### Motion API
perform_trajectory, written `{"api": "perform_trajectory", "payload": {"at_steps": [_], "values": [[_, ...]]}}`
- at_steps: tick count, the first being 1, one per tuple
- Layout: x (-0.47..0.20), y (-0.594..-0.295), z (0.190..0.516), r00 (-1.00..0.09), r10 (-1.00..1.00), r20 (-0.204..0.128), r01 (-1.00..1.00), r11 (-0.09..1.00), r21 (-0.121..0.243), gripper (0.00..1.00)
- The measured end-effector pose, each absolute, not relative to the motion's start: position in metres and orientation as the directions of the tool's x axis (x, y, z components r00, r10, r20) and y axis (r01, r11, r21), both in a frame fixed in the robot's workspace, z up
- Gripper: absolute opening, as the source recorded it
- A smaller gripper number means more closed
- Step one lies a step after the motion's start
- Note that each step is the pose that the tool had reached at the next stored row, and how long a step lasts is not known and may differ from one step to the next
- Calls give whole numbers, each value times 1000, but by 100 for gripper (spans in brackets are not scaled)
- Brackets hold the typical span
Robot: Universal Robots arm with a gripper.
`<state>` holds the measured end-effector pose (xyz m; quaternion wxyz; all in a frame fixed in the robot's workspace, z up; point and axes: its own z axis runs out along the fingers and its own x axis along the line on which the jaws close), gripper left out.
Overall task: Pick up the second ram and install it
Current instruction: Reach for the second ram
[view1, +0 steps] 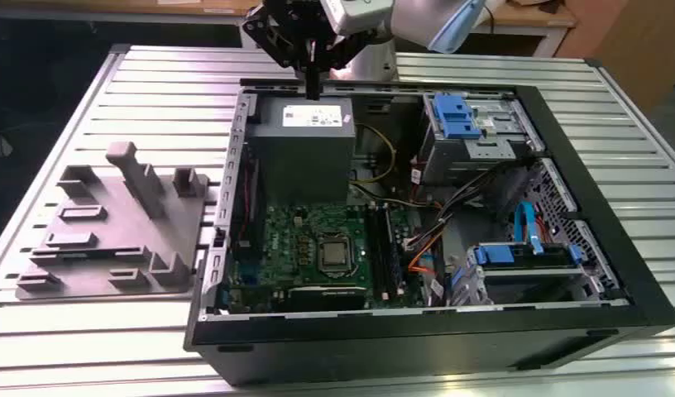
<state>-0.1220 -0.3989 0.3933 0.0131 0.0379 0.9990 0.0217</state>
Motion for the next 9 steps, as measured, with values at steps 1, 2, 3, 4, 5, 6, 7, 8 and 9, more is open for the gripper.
{"api": "perform_trajectory", "payload": {"at_steps": [1,2,3,4,5,6,7,8,9], "values": [[-122,-399,393,-997,76,-24,75,996,44,10],[-122,-399,393,-997,76,-24,75,996,44,10],[-122,-399,393,-997,76,-24,75,996,44,10],[-122,-399,393,-997,76,-24,75,996,44,10],[-122,-399,393,-997,76,-24,75,996,44,10],[-122,-399,393,-997,76,-24,75,996,44,10],[-122,-399,393,-997,76,-24,75,996,44,10],[-122,-399,393,-997,76,-24,75,996,44,10],[-122,-399,393,-997,76,-24,75,996,44,10]]}}
